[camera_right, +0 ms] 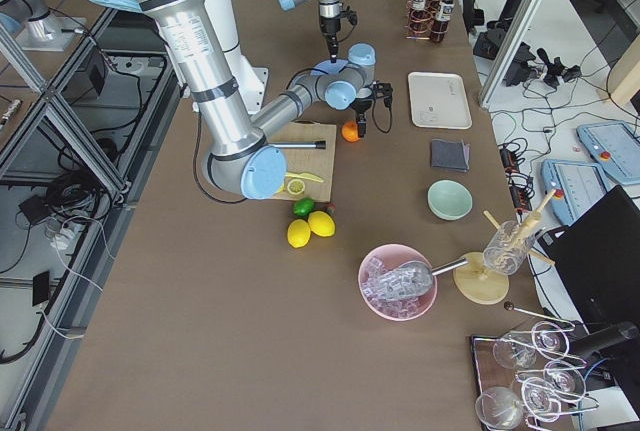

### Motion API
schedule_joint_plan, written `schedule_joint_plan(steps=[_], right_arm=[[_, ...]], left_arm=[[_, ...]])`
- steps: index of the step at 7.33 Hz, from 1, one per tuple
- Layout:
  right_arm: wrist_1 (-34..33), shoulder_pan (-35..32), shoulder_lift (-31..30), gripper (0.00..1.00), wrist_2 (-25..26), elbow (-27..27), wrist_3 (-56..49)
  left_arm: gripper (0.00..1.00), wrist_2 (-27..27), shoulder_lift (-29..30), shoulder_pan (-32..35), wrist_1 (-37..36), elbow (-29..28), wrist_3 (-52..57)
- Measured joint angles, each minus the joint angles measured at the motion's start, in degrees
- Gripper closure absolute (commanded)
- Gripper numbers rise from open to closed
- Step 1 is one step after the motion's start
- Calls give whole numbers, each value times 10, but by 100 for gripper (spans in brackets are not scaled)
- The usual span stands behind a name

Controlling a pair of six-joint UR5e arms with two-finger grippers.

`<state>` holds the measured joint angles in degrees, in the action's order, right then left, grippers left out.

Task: Pick orange to plate
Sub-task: 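Move the left gripper toward the blue plate while the right gripper reaches toward the orange, then grasp the orange with the right gripper and lift it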

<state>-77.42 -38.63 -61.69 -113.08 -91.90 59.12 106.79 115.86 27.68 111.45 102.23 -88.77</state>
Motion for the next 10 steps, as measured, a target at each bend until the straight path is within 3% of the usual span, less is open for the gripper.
schedule_joint_plan(steps=[5,6,7,8,10], right_arm=[[12,12,-7,5,-6,5,6],[12,16,-7,29,-6,5,12],[12,19,-8,61,-6,5,18],[12,20,-8,100,-6,4,21],[8,13,-7,100,-16,-7,22]], left_arm=[[100,0,11,-5,1,-13,-2],[100,0,11,-5,1,-13,-5],[87,0,11,-5,2,-13,-12],[39,0,11,-5,2,-14,-18],[33,0,13,-6,3,-15,-21]])
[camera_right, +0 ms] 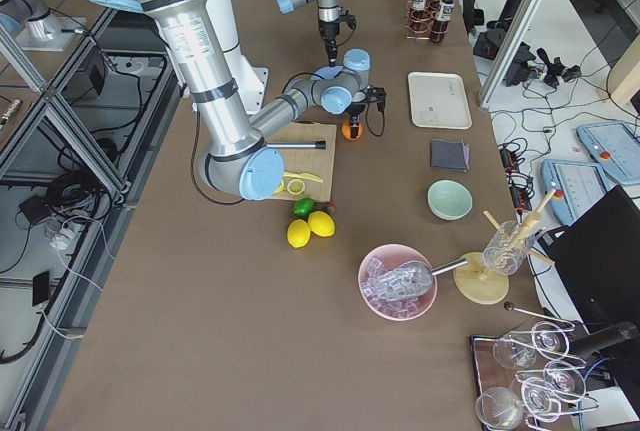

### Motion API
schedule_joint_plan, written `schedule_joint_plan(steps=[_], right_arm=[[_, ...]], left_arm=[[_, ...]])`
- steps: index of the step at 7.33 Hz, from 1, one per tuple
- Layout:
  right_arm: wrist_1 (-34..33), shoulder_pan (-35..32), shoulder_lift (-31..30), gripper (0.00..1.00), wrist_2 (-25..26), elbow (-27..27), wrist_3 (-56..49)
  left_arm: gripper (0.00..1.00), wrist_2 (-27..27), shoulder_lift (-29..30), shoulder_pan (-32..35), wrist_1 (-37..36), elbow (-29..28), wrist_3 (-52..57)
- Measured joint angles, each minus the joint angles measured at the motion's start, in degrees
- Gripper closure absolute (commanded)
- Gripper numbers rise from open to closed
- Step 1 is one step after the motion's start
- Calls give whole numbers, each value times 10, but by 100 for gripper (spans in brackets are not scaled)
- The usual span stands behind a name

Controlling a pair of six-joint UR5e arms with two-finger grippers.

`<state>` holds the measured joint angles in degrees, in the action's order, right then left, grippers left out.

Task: Pick orange to plate
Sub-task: 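Grasp the orange with the right gripper and lift it, then carry the orange over the blue plate with the right gripper and lower it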

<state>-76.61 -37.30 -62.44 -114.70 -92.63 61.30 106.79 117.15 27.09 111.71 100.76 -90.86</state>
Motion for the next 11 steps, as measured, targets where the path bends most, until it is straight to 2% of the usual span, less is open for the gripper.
schedule_joint_plan(steps=[1,3,4,5,6,9,11], right_arm=[[-22,-8,3,100,-10,-25,0],[-128,-18,33,100,-25,-105,9],[-158,-3,57,100,-23,-123,38],[-170,27,79,100,-5,-128,75],[-174,60,97,100,26,-123,100],[-172,115,157,100,85,-42,129],[-133,126,173,100,102,11,134]], left_arm=[[31,0,1,0,0,0,0],[28,1,-1,9,-1,7,2],[16,5,-10,25,-2,13,8],[11,17,-33,45,-2,24,34],[4,29,-66,64,-2,42,79],[4,57,-134,108,-1,64,157],[3,62,-151,115,0,72,166]])
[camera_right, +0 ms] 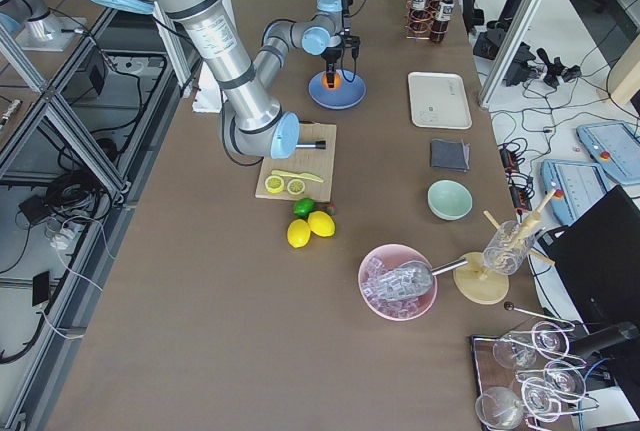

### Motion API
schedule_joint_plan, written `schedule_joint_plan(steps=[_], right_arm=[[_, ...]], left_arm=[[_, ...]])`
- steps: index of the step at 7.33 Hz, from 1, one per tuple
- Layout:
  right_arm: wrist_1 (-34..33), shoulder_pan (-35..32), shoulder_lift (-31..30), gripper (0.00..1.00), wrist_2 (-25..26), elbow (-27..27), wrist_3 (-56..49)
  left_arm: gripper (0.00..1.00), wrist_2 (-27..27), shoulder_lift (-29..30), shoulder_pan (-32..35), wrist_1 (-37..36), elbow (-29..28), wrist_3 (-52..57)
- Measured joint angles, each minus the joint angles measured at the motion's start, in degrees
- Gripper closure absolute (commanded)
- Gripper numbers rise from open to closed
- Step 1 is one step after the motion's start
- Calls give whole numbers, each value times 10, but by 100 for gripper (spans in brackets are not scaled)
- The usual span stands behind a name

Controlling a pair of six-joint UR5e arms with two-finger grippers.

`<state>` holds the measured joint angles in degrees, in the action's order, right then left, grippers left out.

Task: Pick orange to plate
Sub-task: 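Carry the orange over the blue plate with the right gripper and lower it, then open the right gripper and withdraw both arms from the plate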

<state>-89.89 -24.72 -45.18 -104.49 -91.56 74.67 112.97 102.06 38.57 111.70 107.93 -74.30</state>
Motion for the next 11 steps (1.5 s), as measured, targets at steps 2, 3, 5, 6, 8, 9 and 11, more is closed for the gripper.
schedule_joint_plan(steps=[2,3,5,6,8,9,11], right_arm=[[54,3,3,100,3,40,5],[63,5,3,100,4,45,10],[66,7,2,1,4,49,14],[64,8,2,0,4,49,14],[62,8,1,0,4,50,16],[60,5,1,0,2,45,16],[-7,-40,-13,0,-40,-27,5]], left_arm=[[3,1,-7,1,0,9,0],[3,1,-8,1,0,10,-1],[3,1,-8,1,0,11,-1],[3,1,-8,1,0,11,-1],[3,1,-7,1,0,12,-1],[3,1,-7,1,0,14,-1],[3,12,-7,14,-6,28,4]])
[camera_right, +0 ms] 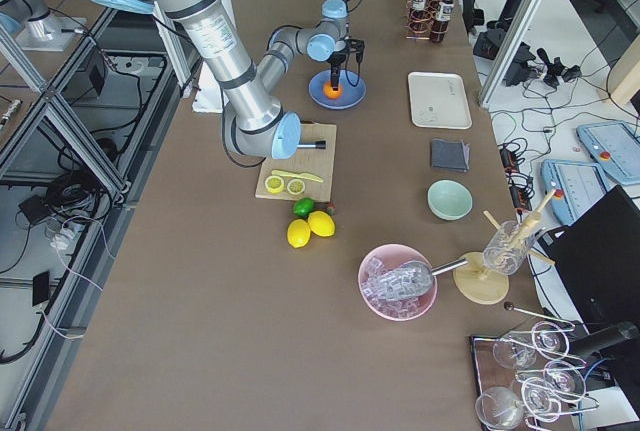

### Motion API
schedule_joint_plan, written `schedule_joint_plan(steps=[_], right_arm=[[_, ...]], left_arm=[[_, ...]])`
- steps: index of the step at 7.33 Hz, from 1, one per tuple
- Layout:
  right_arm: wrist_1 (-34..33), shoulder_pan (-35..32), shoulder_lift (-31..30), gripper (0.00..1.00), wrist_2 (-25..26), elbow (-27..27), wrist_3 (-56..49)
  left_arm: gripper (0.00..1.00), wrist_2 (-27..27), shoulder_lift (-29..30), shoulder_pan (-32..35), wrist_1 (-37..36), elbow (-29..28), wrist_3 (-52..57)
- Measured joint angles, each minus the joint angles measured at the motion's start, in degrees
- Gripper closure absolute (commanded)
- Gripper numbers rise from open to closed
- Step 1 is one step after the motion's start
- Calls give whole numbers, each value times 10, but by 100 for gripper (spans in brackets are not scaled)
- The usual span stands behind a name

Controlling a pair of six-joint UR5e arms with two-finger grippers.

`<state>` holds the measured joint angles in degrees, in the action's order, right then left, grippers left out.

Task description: Pick orange to plate

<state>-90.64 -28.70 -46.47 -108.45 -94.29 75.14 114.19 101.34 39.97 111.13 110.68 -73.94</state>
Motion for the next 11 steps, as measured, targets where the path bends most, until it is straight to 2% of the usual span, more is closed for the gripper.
schedule_joint_plan(steps=[2,3,5,7,8,11], right_arm=[[-71,-101,-69,0,-71,-95,-107],[-82,-167,-117,0,-108,-116,-202],[-86,-297,-220,0,-174,-123,-407],[-87,-418,-316,0,-217,-111,-616],[-87,-472,-345,0,-230,-89,-706],[-82,-568,-377,0,-248,3,-892]], left_arm=[[3,74,-6,83,-20,6,80],[3,107,-27,136,-30,8,155],[3,162,-92,231,-35,2,334],[3,228,-144,326,-36,-46,522],[3,241,-157,366,-37,-82,593],[3,230,-166,448,-65,-135,660]])
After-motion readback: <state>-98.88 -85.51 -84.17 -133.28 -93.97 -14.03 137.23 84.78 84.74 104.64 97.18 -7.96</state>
